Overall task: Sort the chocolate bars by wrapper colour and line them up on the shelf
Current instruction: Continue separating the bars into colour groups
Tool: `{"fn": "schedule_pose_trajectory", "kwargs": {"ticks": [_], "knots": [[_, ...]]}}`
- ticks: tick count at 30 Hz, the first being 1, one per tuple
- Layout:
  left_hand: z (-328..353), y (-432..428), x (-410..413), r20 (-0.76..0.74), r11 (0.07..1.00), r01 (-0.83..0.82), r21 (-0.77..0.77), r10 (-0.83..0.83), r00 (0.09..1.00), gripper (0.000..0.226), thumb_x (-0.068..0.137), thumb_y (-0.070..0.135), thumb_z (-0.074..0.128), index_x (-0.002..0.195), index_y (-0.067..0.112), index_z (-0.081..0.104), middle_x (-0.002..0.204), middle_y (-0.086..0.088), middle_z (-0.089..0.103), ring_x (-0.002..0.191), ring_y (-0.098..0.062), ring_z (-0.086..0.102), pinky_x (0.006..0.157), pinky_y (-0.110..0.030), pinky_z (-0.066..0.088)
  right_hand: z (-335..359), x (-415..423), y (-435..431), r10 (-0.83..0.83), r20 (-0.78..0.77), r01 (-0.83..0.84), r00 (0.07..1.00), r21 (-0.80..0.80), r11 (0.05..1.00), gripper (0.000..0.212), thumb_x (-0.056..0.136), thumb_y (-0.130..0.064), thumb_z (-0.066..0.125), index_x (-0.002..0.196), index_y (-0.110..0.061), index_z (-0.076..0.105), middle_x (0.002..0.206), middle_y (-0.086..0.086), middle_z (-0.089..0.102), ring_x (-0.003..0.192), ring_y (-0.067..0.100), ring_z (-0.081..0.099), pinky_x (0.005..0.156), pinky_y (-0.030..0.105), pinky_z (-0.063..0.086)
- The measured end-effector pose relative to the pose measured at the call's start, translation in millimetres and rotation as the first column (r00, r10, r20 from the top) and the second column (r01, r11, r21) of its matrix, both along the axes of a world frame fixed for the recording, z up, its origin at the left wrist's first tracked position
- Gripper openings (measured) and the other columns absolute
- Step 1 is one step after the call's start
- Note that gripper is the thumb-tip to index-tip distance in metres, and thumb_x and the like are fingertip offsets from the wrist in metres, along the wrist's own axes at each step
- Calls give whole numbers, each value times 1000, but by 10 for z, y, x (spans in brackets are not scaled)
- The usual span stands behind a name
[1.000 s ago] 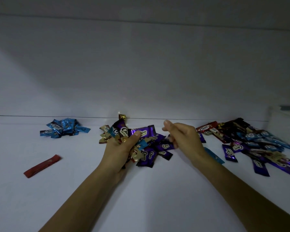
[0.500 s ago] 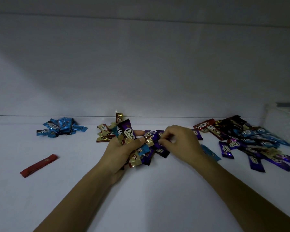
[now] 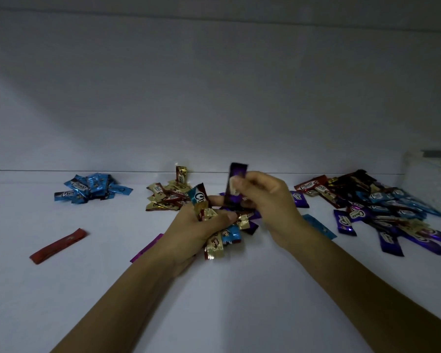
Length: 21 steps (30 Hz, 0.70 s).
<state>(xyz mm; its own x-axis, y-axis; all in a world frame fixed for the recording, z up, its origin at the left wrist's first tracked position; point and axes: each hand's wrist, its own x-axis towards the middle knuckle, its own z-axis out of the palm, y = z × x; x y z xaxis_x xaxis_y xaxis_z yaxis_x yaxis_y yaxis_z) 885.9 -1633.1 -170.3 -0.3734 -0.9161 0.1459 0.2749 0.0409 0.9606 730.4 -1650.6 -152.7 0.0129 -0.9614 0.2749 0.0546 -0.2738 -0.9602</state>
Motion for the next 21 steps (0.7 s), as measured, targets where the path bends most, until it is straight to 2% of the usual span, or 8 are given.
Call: {"fn": "schedule_pose_trajectory", "kwargs": {"ticks": [3, 6, 8, 12, 13, 15, 17, 21], "knots": [[-21, -41, 14, -9, 993, -111, 35, 112, 994, 33, 70, 15, 70, 102, 8, 66, 97, -15, 73, 91, -26, 71, 70, -27, 58, -46, -191, -117, -286, -170, 277, 943, -76, 958, 10, 88, -19, 64, 95, -18, 72, 87, -5, 72, 82, 11, 66, 69, 18, 54], [-46, -100, 55, -74, 969, -221, 111, 230, 970, 17, 72, 12, 70, 88, 7, 66, 89, -13, 73, 85, -25, 72, 68, -29, 59, -170, -293, -159, -473, -585, 318, 659, -354, 880, 20, 88, -19, 66, 107, -15, 71, 95, 0, 71, 81, 12, 64, 72, 25, 53], [-48, -119, 82, -134, 957, -245, 157, 267, 954, 20, 67, 13, 71, 85, 8, 64, 84, -10, 73, 83, -24, 72, 69, -32, 60, -226, -317, -159, -468, -703, 262, 535, -389, 883, 21, 86, -21, 68, 107, -20, 72, 98, -3, 71, 81, 11, 63, 72, 25, 52], [-36, -104, 77, -158, 959, -248, 136, 268, 950, 20, 70, 8, 70, 89, 8, 63, 81, -7, 73, 79, -20, 72, 58, -28, 58, -255, -298, -140, -382, -795, 184, 471, -335, 924, 18, 88, -22, 62, 101, -22, 74, 99, -4, 72, 86, 12, 65, 81, 33, 52], [-31, -96, 69, -158, 961, -253, 109, 268, 951, 19, 72, 7, 69, 90, 7, 63, 81, -7, 73, 78, -19, 72, 57, -27, 57, -235, -283, -127, -424, -759, 199, 495, -376, 905, 17, 89, -24, 60, 97, -21, 75, 92, -4, 73, 83, 12, 65, 82, 36, 52], [-31, -84, 59, -154, 961, -274, 36, 276, 949, 22, 71, 9, 69, 91, 8, 63, 80, -6, 72, 79, -21, 72, 61, -28, 58, -157, -220, -70, -408, -604, 234, 685, -347, 908, 23, 88, -38, 60, 84, -20, 73, 77, -6, 72, 72, 8, 65, 73, 31, 53], [-19, -66, 46, -133, 955, -291, -56, 281, 950, 29, 68, 13, 70, 95, 8, 63, 86, -7, 73, 85, -23, 71, 68, -29, 58, -36, -110, 17, -134, -369, 113, 920, -77, 991, 36, 79, -57, 58, 79, -24, 72, 72, -4, 71, 65, 5, 66, 61, 19, 50], [-45, -74, 28, 9, 921, -288, -262, 301, 954, 40, 71, 17, 71, 109, 18, 60, 112, 0, 70, 106, -14, 66, 83, -30, 56, -4, 20, 93, 131, -255, -102, 958, 123, 987, 21, 86, -40, 63, 82, -23, 74, 72, 0, 69, 64, 16, 61, 56, 25, 46]]}}
